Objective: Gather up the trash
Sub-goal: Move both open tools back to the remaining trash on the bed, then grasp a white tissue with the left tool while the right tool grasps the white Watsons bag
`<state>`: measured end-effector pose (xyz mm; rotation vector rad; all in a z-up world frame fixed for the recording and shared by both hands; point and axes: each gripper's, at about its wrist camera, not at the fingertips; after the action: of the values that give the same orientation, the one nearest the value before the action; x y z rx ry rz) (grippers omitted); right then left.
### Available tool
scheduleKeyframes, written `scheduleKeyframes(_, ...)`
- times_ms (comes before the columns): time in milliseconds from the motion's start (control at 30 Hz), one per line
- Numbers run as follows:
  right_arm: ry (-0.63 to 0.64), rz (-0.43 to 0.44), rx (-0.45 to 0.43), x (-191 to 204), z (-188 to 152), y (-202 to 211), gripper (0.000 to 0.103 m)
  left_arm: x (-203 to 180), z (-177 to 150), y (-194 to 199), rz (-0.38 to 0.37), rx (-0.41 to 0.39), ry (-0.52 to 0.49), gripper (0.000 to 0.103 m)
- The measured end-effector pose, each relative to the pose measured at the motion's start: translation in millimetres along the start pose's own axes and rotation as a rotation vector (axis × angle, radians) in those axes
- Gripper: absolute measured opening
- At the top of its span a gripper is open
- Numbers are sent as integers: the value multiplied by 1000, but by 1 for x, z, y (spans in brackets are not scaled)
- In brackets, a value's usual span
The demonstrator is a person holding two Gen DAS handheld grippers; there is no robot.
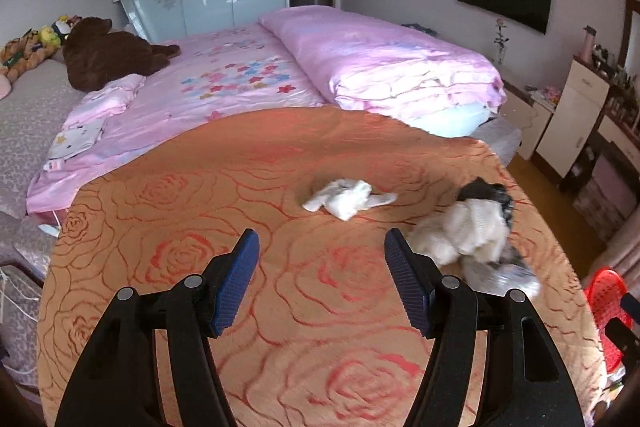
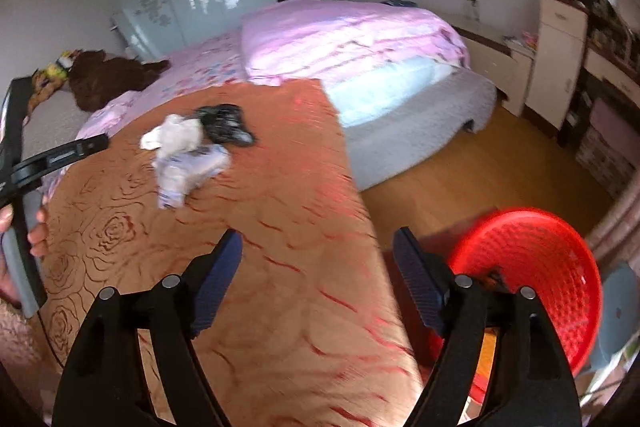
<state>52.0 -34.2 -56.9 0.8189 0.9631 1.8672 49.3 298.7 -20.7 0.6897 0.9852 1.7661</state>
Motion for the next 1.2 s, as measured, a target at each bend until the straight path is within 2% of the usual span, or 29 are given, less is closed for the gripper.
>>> scheduleKeyframes(300, 61, 38, 21, 34, 23, -30, 76, -10, 32, -41, -26, 30, -74, 63)
scheduleKeyframes(567, 35, 63, 44, 33, 32, -42, 76, -13, 45, -73, -55, 62, -106, 62)
scheduleKeyframes(667, 21, 69, 45, 31, 34, -44, 76, -15, 44, -76, -64, 64, -123, 47)
scheduleKeyframes(733, 17, 71, 43, 32, 35, -43, 76, -15, 44, -80, -65, 75, -130, 33)
scheduleKeyframes(933, 11, 56, 37, 35, 34, -41, 76, -9, 42, -83, -94, 73, -119, 25)
scheduleKeyframes(1200, 30, 59, 64, 48, 32, -49, 76, -7, 32, -73, -104, 73, -112, 24)
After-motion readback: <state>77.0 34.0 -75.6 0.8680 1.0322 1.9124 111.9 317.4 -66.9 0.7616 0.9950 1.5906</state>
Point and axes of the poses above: each gripper's, at about its wrist camera, not at the fingertips, and y roughly against the way its jaws point, x to its left, z to its top, and after that the axes turned 15 degrees about x, right-handed
